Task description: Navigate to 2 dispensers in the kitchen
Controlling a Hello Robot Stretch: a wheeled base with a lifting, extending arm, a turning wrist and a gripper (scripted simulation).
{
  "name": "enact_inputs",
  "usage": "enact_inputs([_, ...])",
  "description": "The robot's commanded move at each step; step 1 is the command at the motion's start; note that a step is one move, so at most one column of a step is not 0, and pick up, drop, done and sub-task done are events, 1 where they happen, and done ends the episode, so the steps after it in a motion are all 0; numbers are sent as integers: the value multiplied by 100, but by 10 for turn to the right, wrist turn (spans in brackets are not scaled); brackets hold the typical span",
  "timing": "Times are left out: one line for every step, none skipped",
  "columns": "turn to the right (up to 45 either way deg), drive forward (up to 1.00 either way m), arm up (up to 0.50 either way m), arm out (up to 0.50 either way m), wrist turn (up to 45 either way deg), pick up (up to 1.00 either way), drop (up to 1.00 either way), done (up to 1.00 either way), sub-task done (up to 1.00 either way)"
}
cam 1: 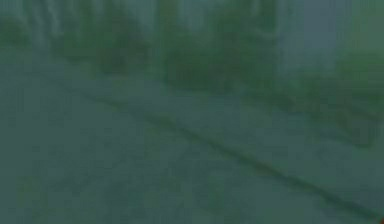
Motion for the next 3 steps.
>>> enact_inputs([450,0,0,0,0,0,0,0,0])
enact_inputs([360,0,0,0,0,0,0,0,0])
enact_inputs([0,55,0,0,0,0,0,0,0])
